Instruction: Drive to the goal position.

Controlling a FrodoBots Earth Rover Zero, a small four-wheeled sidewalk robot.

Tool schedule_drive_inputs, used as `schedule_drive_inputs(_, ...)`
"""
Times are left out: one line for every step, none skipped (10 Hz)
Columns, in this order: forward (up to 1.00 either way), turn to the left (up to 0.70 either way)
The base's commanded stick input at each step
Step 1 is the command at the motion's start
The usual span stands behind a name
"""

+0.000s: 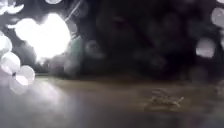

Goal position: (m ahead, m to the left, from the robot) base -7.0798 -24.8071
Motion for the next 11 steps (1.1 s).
schedule_drive_inputs(0.00,-0.45)
schedule_drive_inputs(0.00,-0.45)
schedule_drive_inputs(0.00,-0.45)
schedule_drive_inputs(0.00,-0.45)
schedule_drive_inputs(0.00,-0.45)
schedule_drive_inputs(0.00,-0.45)
schedule_drive_inputs(0.00,-0.45)
schedule_drive_inputs(0.00,-0.45)
schedule_drive_inputs(0.00,-0.45)
schedule_drive_inputs(0.00,-0.45)
schedule_drive_inputs(0.00,-0.45)
